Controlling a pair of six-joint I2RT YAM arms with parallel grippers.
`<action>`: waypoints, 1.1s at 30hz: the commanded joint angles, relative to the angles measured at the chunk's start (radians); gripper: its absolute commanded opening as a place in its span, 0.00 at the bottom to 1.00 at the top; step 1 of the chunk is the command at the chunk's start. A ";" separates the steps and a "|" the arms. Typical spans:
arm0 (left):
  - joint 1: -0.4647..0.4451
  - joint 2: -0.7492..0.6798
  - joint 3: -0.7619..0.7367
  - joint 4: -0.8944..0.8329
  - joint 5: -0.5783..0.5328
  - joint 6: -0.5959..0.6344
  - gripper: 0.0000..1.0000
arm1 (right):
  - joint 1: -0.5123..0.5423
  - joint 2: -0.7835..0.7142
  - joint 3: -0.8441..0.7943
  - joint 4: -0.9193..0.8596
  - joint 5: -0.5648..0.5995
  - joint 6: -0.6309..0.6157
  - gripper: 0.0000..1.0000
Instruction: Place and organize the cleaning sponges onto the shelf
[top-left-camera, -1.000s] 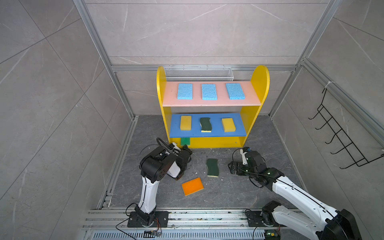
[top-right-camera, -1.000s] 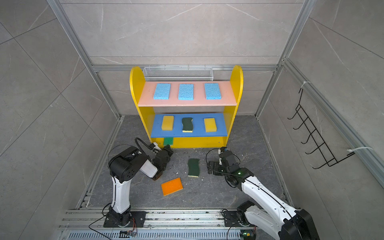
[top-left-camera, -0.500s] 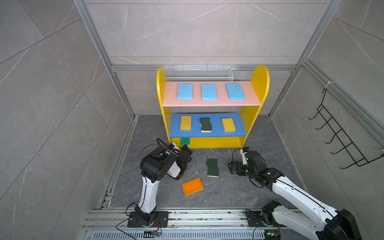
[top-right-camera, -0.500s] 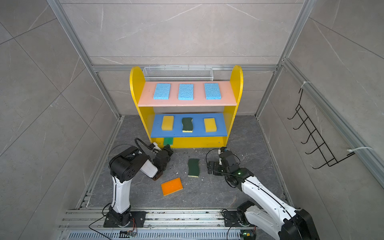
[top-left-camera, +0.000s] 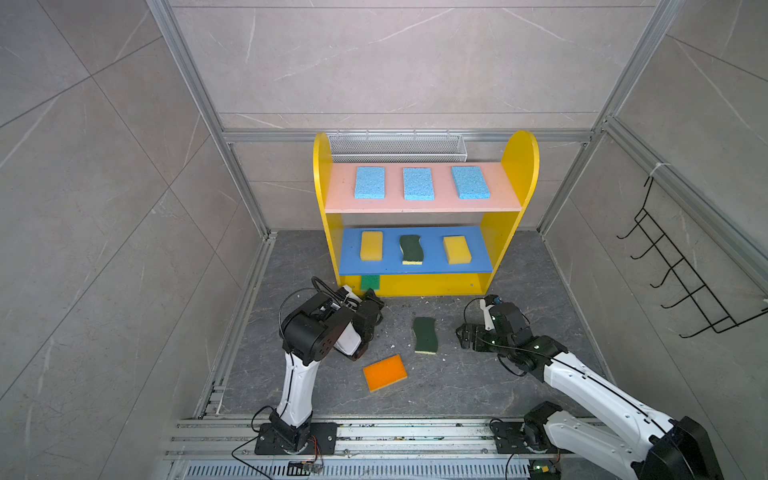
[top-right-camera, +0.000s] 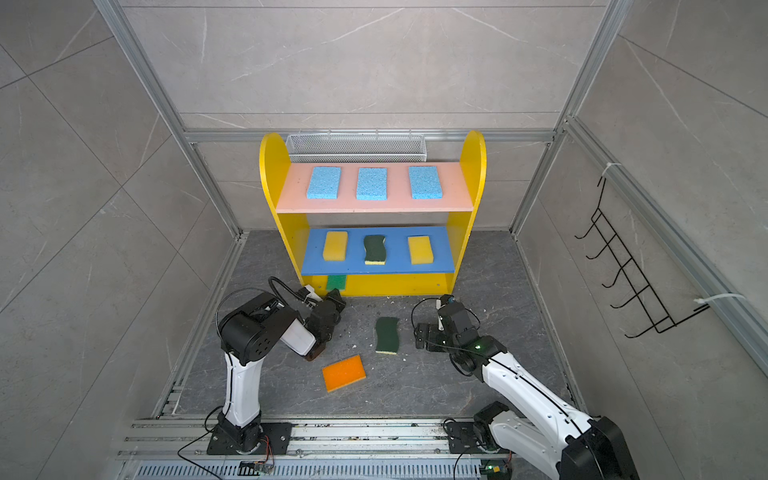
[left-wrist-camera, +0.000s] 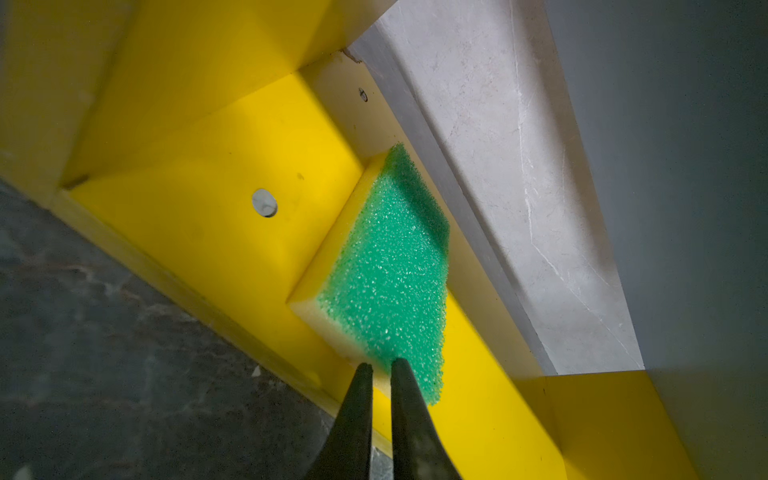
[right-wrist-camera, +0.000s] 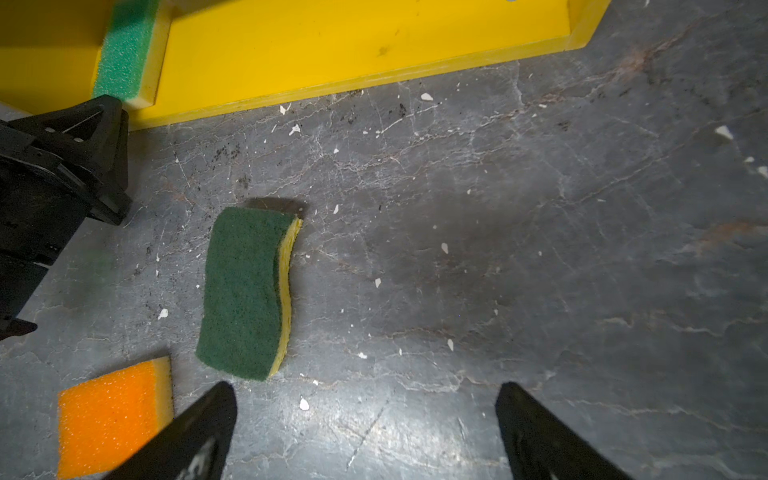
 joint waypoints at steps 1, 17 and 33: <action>0.008 0.075 -0.009 -0.095 -0.022 -0.014 0.15 | 0.005 0.008 -0.013 0.014 0.010 0.003 1.00; 0.008 0.066 -0.004 -0.117 -0.023 -0.011 0.15 | 0.009 0.013 -0.013 0.021 0.009 0.001 1.00; -0.059 -0.215 -0.144 -0.274 -0.144 0.136 0.14 | 0.012 0.040 -0.004 0.027 -0.019 0.010 1.00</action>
